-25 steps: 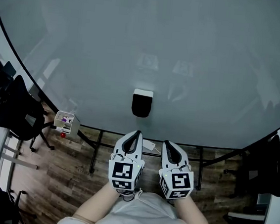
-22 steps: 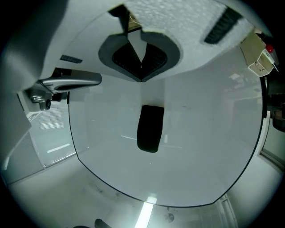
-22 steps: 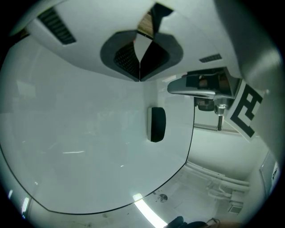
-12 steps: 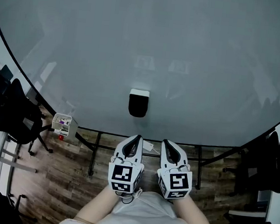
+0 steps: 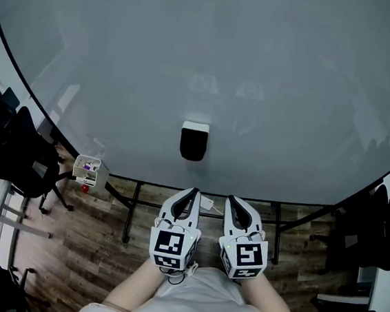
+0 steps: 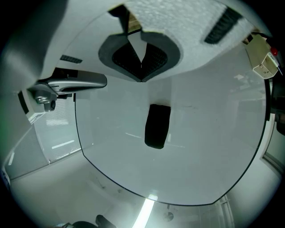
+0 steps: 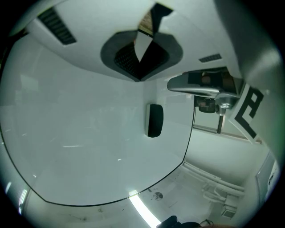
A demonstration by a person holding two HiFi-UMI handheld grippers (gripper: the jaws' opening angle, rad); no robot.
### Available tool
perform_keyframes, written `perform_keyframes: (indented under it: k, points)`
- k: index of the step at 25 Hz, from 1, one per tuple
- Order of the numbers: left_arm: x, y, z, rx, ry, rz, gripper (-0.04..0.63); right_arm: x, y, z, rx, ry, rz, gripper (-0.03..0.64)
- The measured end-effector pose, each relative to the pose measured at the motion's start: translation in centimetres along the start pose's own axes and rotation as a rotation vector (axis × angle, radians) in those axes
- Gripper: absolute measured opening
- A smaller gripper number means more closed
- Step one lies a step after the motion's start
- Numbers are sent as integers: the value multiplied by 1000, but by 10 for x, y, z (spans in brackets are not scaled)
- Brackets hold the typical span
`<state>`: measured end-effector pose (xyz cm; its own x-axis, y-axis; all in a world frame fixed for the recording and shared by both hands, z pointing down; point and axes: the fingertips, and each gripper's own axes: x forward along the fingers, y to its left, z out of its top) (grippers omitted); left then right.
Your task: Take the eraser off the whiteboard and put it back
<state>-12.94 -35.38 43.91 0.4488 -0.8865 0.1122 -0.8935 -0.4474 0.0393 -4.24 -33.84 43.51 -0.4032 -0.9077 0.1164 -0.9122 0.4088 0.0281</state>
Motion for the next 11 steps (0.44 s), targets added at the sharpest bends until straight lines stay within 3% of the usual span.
perform_keyframes:
  k: [11]
  points:
    - [0, 1, 3, 5, -21, 11, 17, 1, 5, -1, -22, 20, 30, 28]
